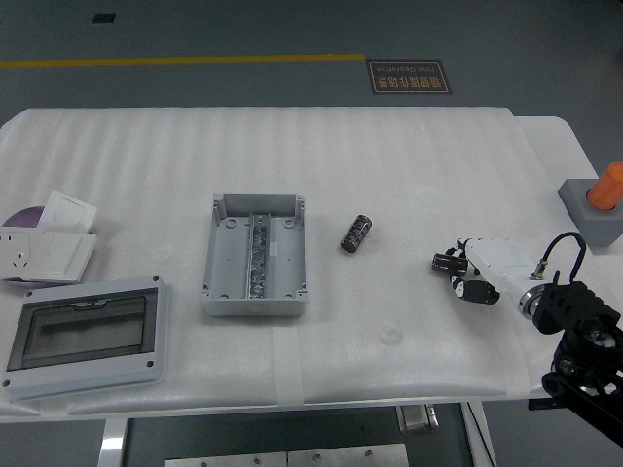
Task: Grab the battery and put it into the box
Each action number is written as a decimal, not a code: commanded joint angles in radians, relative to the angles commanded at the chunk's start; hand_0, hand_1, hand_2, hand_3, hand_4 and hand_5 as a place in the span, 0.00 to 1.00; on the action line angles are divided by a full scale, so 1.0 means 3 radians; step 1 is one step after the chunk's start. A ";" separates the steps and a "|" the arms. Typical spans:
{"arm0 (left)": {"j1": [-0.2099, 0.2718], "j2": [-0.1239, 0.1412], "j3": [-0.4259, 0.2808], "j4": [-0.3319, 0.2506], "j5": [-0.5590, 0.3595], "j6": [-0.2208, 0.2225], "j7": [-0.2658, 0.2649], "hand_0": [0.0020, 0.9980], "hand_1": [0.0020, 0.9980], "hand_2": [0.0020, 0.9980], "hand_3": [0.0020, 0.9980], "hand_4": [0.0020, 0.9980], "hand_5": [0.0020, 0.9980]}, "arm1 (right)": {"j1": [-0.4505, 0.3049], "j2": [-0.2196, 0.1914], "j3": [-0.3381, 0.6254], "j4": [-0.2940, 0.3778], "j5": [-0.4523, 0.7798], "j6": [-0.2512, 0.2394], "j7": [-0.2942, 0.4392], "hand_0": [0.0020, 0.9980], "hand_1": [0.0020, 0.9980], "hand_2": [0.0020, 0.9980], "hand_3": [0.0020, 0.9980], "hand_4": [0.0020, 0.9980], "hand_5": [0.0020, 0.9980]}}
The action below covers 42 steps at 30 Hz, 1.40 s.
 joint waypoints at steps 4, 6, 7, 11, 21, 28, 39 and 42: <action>-0.0004 0.0000 0.0000 0.0000 0.0002 -0.0002 0.0000 0.64 0.67 0.59 0.55 0.67 0.43 | 0.0000 0.0000 -0.0002 0.0009 0.0016 0.0000 0.0005 0.35 0.47 0.58 0.71 0.41 0.29; -0.0005 0.0001 -0.0006 0.0001 0.0009 -0.0003 0.0003 0.64 0.67 0.59 0.55 0.67 0.43 | -0.0002 -0.0001 -0.0005 0.0013 0.0024 -0.0009 0.0009 0.35 0.47 0.58 0.71 0.41 0.29; -0.0005 0.0001 -0.0010 0.0002 0.0014 -0.0004 0.0005 0.64 0.67 0.59 0.55 0.67 0.43 | -0.0004 -0.0001 -0.0005 0.0016 0.0027 -0.0016 0.0012 0.35 0.47 0.58 0.71 0.41 0.29; -0.0004 0.0000 -0.0027 0.0002 0.0037 -0.0004 0.0013 0.64 0.67 0.59 0.55 0.66 0.44 | -0.0009 -0.0004 -0.0005 0.0025 0.0045 -0.0045 0.0026 0.35 0.48 0.61 0.74 0.47 0.32; -0.0006 -0.0004 -0.0052 0.0002 0.0072 -0.0002 0.0024 0.64 0.67 0.59 0.55 0.65 0.45 | -0.0013 -0.0017 0.0001 0.0053 0.0054 -0.0111 0.0052 0.36 0.49 0.61 0.77 0.56 0.38; -0.0008 -0.0007 -0.0056 0.0003 0.0077 -0.0002 0.0027 0.64 0.67 0.58 0.55 0.63 0.46 | -0.0019 -0.0017 -0.0001 0.0062 0.0050 -0.0134 0.0046 0.35 0.48 0.61 0.78 0.60 0.44; -0.0010 -0.0004 -0.0065 0.0003 0.0086 0.0000 0.0031 0.64 0.67 0.57 0.55 0.60 0.46 | -0.0031 -0.0027 -0.0032 0.0079 0.0049 -0.0120 0.0028 0.36 0.49 0.61 0.79 0.66 0.51; -0.0009 -0.0005 -0.0069 0.0003 0.0090 0.0000 0.0032 0.64 0.67 0.57 0.55 0.58 0.47 | -0.0039 -0.0037 -0.0052 0.0098 0.0047 -0.0113 0.0023 0.36 0.49 0.61 0.79 0.68 0.52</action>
